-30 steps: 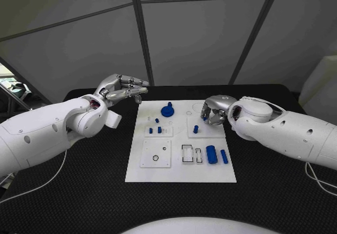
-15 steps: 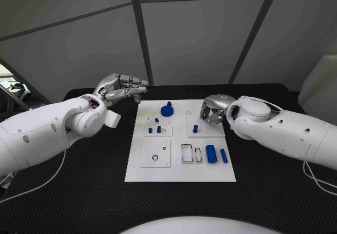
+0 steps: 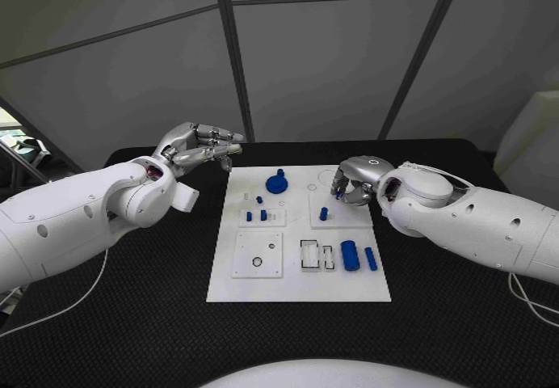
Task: Assemble the parts on the task board
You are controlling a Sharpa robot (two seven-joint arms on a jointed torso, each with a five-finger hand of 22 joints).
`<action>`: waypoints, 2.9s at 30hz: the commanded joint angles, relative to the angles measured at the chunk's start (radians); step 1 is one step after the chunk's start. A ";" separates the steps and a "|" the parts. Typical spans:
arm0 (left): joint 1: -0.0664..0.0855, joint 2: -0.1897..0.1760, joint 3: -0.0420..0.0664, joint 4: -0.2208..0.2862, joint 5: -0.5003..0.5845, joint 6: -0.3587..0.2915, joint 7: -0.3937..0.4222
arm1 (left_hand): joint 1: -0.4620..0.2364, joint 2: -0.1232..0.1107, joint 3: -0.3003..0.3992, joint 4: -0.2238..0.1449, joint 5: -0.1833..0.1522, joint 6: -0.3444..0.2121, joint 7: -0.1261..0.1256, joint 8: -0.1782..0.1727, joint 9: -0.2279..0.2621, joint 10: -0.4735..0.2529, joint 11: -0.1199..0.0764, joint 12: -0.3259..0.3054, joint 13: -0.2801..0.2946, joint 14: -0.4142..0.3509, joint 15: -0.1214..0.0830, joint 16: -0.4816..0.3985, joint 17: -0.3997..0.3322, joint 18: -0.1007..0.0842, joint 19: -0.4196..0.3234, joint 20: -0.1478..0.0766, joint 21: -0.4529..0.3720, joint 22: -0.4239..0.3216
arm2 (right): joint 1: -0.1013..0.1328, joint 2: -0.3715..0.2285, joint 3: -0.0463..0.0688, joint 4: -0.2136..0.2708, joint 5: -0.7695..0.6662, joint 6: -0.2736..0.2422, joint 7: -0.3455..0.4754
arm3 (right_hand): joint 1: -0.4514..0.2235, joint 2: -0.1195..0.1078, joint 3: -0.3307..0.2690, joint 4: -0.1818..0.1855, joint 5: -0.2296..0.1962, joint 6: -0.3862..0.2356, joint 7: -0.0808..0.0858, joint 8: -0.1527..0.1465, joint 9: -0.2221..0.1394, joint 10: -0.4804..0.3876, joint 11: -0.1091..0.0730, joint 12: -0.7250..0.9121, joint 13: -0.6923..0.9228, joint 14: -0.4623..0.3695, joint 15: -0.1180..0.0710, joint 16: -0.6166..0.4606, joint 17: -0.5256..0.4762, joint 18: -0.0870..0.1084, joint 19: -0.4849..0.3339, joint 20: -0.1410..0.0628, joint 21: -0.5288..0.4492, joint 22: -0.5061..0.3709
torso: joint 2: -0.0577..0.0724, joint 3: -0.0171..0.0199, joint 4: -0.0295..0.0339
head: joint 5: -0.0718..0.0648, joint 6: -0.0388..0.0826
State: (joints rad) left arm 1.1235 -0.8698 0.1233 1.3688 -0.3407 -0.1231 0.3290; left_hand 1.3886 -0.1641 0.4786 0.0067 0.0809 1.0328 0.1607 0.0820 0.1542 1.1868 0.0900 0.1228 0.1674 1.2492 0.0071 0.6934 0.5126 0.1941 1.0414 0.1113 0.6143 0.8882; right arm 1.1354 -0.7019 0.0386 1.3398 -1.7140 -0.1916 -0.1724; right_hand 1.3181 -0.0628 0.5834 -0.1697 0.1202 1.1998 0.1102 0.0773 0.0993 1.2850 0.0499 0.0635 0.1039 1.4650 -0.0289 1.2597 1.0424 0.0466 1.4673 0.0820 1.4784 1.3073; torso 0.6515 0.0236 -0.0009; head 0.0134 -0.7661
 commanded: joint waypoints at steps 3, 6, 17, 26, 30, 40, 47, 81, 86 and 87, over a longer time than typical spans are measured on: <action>0.001 0.000 0.001 -0.003 0.009 0.011 0.006 | -0.003 0.009 -0.003 0.000 0.001 0.002 0.004 -0.004 0.001 -0.005 0.003 -0.006 0.001 0.001 0.003 -0.004 -0.002 -0.012 -0.001 0.005 -0.004 -0.001 | 0.002 -0.021 0.001 0.035 0.004 -0.095 0.008 | -0.018 -0.011 0.008 -0.002 0.004 0.008 0.001 -0.002 0.000 0.008 -0.002 0.000 -0.001 0.018 -0.006 0.006 0.000 -0.016 0.039 -0.008 0.005 0.154 | 0.000 -0.0007 0.0003 | -0.001 0.003; 0.001 0.001 0.001 -0.004 0.009 0.012 0.004 | -0.004 0.007 -0.005 0.000 0.000 0.001 0.004 -0.005 0.001 -0.006 0.004 -0.006 0.002 0.001 0.004 -0.006 -0.002 -0.012 0.000 0.005 -0.006 -0.002 | 0.002 -0.038 0.002 0.057 0.008 -0.109 0.007 | -0.021 -0.013 0.008 -0.002 0.004 0.009 0.001 -0.002 0.000 0.009 -0.002 0.000 -0.001 0.018 -0.006 0.007 0.000 -0.017 0.040 -0.008 0.006 0.155 | -0.001 -0.0007 0.0001 | 0.000 0.005; 0.001 0.008 0.001 -0.010 0.009 0.016 0.003 | -0.016 0.006 -0.014 0.007 -0.002 -0.003 0.006 -0.009 0.002 -0.010 0.006 -0.008 0.003 0.004 0.007 -0.014 -0.004 -0.012 0.002 0.007 -0.015 -0.009 | 0.002 -0.087 0.007 0.210 0.045 -0.135 0.009 | -0.029 -0.019 0.008 -0.003 0.003 0.011 0.000 -0.003 0.000 0.009 -0.002 0.000 -0.002 0.018 -0.006 0.007 -0.001 -0.017 0.042 -0.008 0.008 0.159 | 0.000 -0.0007 -0.0001 | 0.004 0.007; 0.001 0.026 0.001 -0.017 0.012 0.020 0.002 | -0.016 0.006 -0.014 0.007 -0.002 -0.003 0.006 -0.009 0.002 -0.010 0.006 -0.008 0.003 0.004 0.007 -0.014 -0.004 -0.012 0.002 0.007 -0.015 -0.009 | 0.000 -0.018 0.006 0.284 0.062 -0.113 0.026 | -0.029 -0.020 0.008 -0.003 0.003 0.011 0.000 -0.003 0.000 0.008 -0.002 0.000 -0.002 0.018 -0.006 0.006 -0.003 -0.017 0.041 -0.008 0.008 0.158 | 0.001 -0.0023 0.0021 | 0.028 -0.002; 0.002 0.034 0.001 -0.018 0.013 0.022 0.002 | -0.017 0.007 -0.015 0.008 -0.002 -0.003 0.006 -0.010 0.002 -0.011 0.006 -0.008 0.003 0.004 0.007 -0.015 -0.004 -0.012 0.002 0.008 -0.016 -0.010 | -0.015 0.018 -0.005 0.291 0.058 -0.091 0.032 | -0.032 -0.020 0.009 -0.002 0.001 0.010 0.001 -0.005 0.000 0.007 -0.002 -0.001 -0.003 0.018 -0.006 0.006 -0.004 -0.017 0.041 -0.008 0.007 0.157 | 0.002 -0.0021 0.0015 | 0.041 -0.006; 0.002 0.046 0.000 -0.019 0.013 0.022 -0.002 | -0.017 0.007 -0.015 0.009 -0.001 -0.003 0.006 -0.010 0.002 -0.011 0.006 -0.008 0.004 0.004 0.007 -0.016 -0.004 -0.012 0.002 0.008 -0.018 -0.011 | -0.068 0.089 -0.029 0.254 0.050 -0.057 0.046 | -0.036 -0.021 0.010 -0.001 -0.001 0.008 0.001 -0.007 0.000 0.004 -0.001 -0.002 -0.004 0.017 -0.006 0.005 -0.007 -0.017 0.042 -0.008 0.009 0.159 | 0.003 -0.0005 0.0024 | 0.073 -0.018; 0.002 0.050 0.000 -0.019 0.013 0.023 -0.004 | -0.017 0.007 -0.015 0.009 -0.001 -0.003 0.006 -0.010 0.002 -0.011 0.006 -0.008 0.004 0.004 0.007 -0.016 -0.004 -0.012 0.002 0.008 -0.018 -0.011 | -0.083 0.116 -0.032 0.229 0.037 -0.046 0.043 | -0.038 -0.022 0.010 0.000 -0.002 0.008 0.001 -0.007 0.000 0.003 -0.001 -0.002 -0.004 0.017 -0.006 0.005 -0.007 -0.018 0.043 -0.008 0.011 0.162 | 0.003 -0.0010 0.0001 | 0.085 -0.022; 0.002 0.048 0.000 -0.019 0.013 0.032 -0.011 | -0.018 0.008 -0.016 0.010 -0.001 -0.003 0.006 -0.010 0.002 -0.011 0.006 -0.008 0.004 0.005 0.007 -0.017 -0.005 -0.012 0.003 0.008 -0.019 -0.012 | -0.094 0.148 -0.037 0.182 -0.020 0.002 0.001 | -0.046 -0.021 0.010 0.003 -0.008 0.008 0.001 -0.008 0.000 0.002 -0.001 -0.001 -0.005 0.017 -0.005 0.006 -0.007 -0.019 0.044 -0.007 0.012 0.163 | 0.001 -0.0016 -0.0002 | 0.097 -0.042; 0.002 0.048 0.000 -0.019 0.013 0.033 -0.012 | -0.018 0.009 -0.016 0.010 -0.001 -0.003 0.006 -0.011 0.002 -0.011 0.006 -0.008 0.004 0.005 0.007 -0.017 -0.005 -0.012 0.003 0.008 -0.020 -0.012 | -0.094 0.152 -0.040 0.178 -0.022 0.018 -0.001 | -0.046 -0.021 0.010 0.003 -0.008 0.008 0.001 -0.008 0.000 0.002 -0.001 -0.001 -0.005 0.017 -0.005 0.006 -0.007 -0.019 0.044 -0.007 0.012 0.163 | 0.002 -0.0014 0.0002 | 0.098 -0.044; 0.002 0.048 0.000 -0.019 0.013 0.033 -0.012 | -0.019 0.009 -0.018 0.011 -0.001 -0.003 0.006 -0.011 0.003 -0.011 0.006 -0.008 0.005 0.005 0.007 -0.019 -0.005 -0.012 0.003 0.008 -0.022 -0.014 | -0.094 0.152 -0.043 0.178 -0.023 0.021 -0.001 | -0.046 -0.021 0.010 0.003 -0.008 0.008 0.001 -0.008 0.000 0.002 -0.001 -0.001 -0.005 0.017 -0.005 0.006 -0.007 -0.019 0.044 -0.007 0.012 0.163 | 0.002 -0.0014 0.0002 | 0.098 -0.044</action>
State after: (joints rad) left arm 1.1238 -0.8219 0.1225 1.3487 -0.3348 -0.1007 0.3158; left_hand 1.3815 -0.1573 0.4676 0.0178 0.0809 1.0327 0.1607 0.0753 0.1553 1.1816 0.0953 0.1180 0.1710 1.2528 0.0106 0.6808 0.5088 0.1943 1.0450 0.1148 0.5988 0.8758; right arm 1.0424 -0.5501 -0.0009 1.5206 -1.7236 -0.1982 -0.1628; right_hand 1.2812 -0.0839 0.5922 -0.1678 0.1154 1.2016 0.1127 0.0659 0.0986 1.2880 0.0468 0.0636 0.0999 1.4650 -0.0287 1.2597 1.0365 0.0465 1.4672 0.0822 1.4868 1.3078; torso 0.6523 0.0218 -0.0012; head 0.1106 -0.8085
